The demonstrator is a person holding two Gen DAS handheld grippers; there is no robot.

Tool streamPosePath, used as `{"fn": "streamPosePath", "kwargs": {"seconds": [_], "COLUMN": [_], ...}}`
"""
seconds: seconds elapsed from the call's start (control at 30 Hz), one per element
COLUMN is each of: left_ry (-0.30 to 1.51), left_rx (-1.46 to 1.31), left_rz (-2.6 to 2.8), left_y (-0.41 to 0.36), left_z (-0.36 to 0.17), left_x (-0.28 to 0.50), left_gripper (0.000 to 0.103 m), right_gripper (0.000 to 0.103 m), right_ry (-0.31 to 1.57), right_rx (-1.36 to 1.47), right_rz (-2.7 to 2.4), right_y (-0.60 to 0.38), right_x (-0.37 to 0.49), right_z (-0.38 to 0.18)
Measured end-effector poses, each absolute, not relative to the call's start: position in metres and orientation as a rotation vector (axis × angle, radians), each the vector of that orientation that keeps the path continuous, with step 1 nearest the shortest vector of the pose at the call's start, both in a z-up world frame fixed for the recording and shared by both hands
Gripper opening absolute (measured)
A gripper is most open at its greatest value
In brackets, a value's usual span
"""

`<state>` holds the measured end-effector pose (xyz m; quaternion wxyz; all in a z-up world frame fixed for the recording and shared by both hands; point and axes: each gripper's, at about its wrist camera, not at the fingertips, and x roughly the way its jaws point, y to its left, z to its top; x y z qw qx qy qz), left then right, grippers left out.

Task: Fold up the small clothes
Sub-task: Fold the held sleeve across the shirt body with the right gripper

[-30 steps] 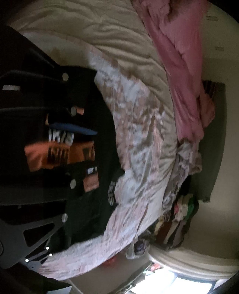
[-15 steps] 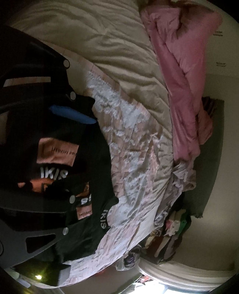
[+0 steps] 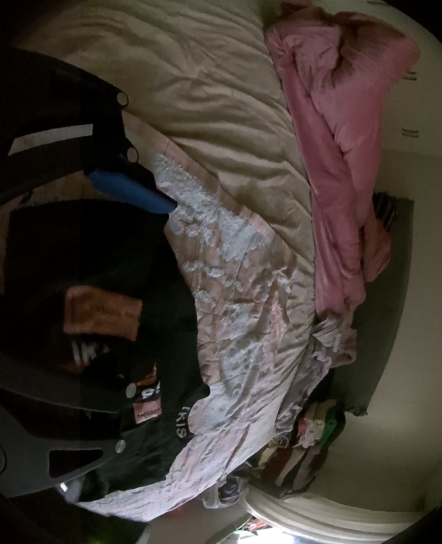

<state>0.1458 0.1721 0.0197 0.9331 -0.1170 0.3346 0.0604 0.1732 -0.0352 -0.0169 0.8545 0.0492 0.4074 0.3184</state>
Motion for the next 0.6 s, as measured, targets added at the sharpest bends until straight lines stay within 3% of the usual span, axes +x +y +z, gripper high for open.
{"fn": "streamPosePath", "kwargs": {"seconds": [0.23, 0.6], "left_ry": [0.670, 0.677], "left_rx": [-0.242, -0.227], "left_rz": [0.133, 0.121], "left_y": [0.176, 0.167], "left_z": [0.022, 0.021], "left_x": [0.144, 0.145], "left_gripper": [0.071, 0.071], "right_gripper": [0.008, 0.007], "right_ry": [0.737, 0.673], "right_rx": [0.056, 0.048], "right_rz": [0.591, 0.400], "right_y": [-0.080, -0.172], "right_x": [0.183, 0.201], "right_z": [0.030, 0.046]}}
